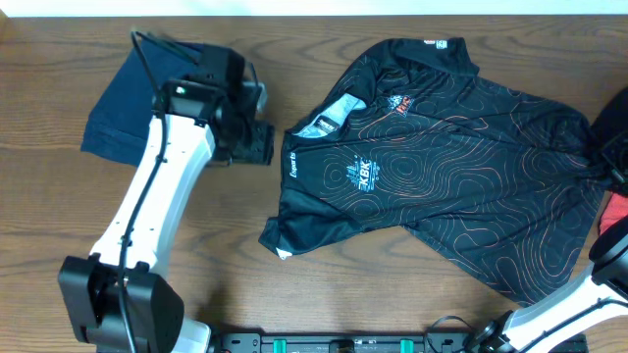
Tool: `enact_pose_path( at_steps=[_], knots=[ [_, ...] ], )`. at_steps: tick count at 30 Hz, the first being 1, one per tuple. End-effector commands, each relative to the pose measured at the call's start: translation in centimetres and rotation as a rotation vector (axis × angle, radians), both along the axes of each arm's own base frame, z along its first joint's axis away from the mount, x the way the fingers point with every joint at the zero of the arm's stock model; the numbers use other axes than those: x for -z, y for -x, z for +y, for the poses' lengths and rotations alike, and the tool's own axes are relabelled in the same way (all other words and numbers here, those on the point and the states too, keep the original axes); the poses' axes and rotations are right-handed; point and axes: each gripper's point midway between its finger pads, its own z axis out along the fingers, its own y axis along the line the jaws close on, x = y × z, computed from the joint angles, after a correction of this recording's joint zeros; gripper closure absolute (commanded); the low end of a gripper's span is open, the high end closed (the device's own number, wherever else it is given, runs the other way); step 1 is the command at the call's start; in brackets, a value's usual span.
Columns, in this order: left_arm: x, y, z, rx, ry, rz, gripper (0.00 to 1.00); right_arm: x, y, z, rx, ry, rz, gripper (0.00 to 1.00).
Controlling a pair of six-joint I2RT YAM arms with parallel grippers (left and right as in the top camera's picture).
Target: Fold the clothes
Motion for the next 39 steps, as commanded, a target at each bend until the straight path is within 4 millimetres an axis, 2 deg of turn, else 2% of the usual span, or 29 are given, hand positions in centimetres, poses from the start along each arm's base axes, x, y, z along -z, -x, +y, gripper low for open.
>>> enact_pose_path(
  at_steps=[1, 5, 11, 14, 15, 17, 18, 20, 25, 27, 30, 34, 37, 39],
  knots=[
    [4.4, 3.0, -1.7, -0.005, 0.044, 0.124, 0.38, -1.9, -1.6, 3.2, -0.022, -0.152, -0.111, 0.46],
    [9.5, 4.8, -4.4, 0.055, 0.114, 0.151, 0.34, -2.6, -1.7, 6.3, -0.096, -0.271, -0.131, 0.48],
    [14.1, 4.0, -4.0, 0.055, 0.025, 0.127, 0.34, -3.4, -2.4, 10.9, -0.224, -0.379, -0.15, 0.48],
    [15.5, 3.6, -4.1, 0.056, 0.021, 0.138, 0.35, -3.5, -2.6, 12.9, -0.286, -0.395, -0.126, 0.48],
    [16.1, 3.5, -4.2, 0.058, 0.019, 0.142, 0.45, -3.5, -2.6, 13.7, -0.31, -0.397, -0.115, 0.48],
    [16.7, 3.2, -3.8, 0.053, -0.002, 0.137, 0.81, -3.5, -2.8, 15.0, -0.358, -0.4, -0.103, 0.48],
    [16.8, 2.9, -3.3, 0.044, -0.032, 0.123, 0.94, -3.4, -2.7, 15.4, -0.373, -0.394, -0.09, 0.48],
    [16.6, 1.5, -1.2, -0.021, -0.126, 0.081, 0.94, -3.1, -2.6, 16.1, -0.404, -0.371, -0.059, 0.48],
    [14.4, -2.9, 5.2, -0.217, -0.286, -0.032, 0.94, -2.6, -2.2, 17.8, -0.468, -0.342, 0.003, 0.46],
    [13.9, -4.1, 7.3, -0.279, -0.29, -0.057, 0.94, -2.3, -1.8, 18.2, -0.491, -0.328, 0.037, 0.47],
    [13.8, -4.6, 9.4, -0.338, -0.284, -0.065, 0.94, -1.6, -1.2, 19.0, -0.522, -0.314, 0.082, 0.46],
    [13.8, -4.7, 10.3, -0.358, -0.286, -0.061, 0.94, -0.3, -0.3, 19.6, -0.546, -0.289, 0.136, 0.44],
    [13.8, -4.6, 10.3, -0.354, -0.287, -0.059, 0.94, 1.6, -0.1, 18.7, -0.509, -0.22, 0.165, 0.42],
    [13.9, -4.4, 10.3, -0.352, -0.29, -0.051, 0.93, 2.9, -1.0, 17.8, -0.469, -0.175, 0.137, 0.44]
  ],
)
